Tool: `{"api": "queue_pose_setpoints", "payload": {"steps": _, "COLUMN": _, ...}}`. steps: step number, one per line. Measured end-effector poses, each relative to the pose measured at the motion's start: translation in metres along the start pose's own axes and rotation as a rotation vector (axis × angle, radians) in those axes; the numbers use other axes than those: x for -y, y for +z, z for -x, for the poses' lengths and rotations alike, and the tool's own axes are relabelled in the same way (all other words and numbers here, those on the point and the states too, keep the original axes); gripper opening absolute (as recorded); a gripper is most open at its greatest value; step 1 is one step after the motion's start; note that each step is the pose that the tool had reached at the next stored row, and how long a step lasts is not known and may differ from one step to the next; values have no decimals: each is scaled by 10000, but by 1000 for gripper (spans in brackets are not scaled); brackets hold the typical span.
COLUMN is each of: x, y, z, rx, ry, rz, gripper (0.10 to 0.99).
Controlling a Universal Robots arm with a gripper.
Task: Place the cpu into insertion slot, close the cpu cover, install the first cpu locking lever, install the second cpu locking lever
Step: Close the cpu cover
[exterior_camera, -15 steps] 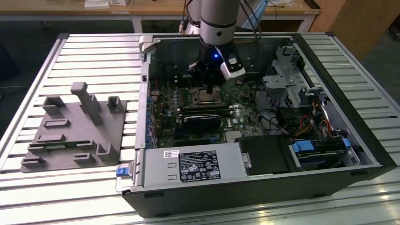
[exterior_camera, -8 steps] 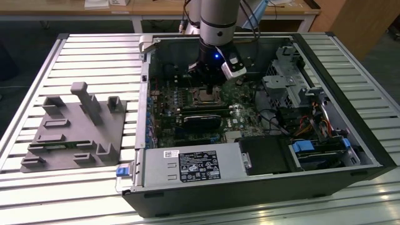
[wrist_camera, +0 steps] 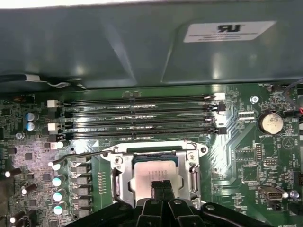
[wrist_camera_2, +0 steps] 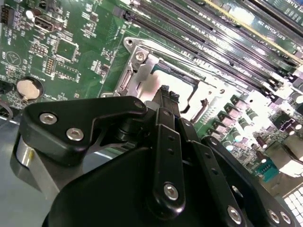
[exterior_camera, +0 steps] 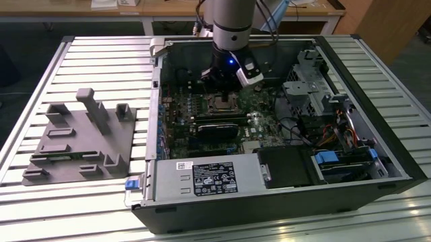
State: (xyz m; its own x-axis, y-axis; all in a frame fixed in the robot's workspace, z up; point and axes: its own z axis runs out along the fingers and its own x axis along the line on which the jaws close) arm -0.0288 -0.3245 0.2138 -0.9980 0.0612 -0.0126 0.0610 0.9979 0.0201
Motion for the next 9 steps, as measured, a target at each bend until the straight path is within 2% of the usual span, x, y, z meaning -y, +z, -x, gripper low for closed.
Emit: {"api": "queue_pose_setpoints", "payload": {"steps": 9, "x": 13, "y": 33, "z": -151, "rx": 43, "ry": -2, "rz": 2, "gripper": 106}}
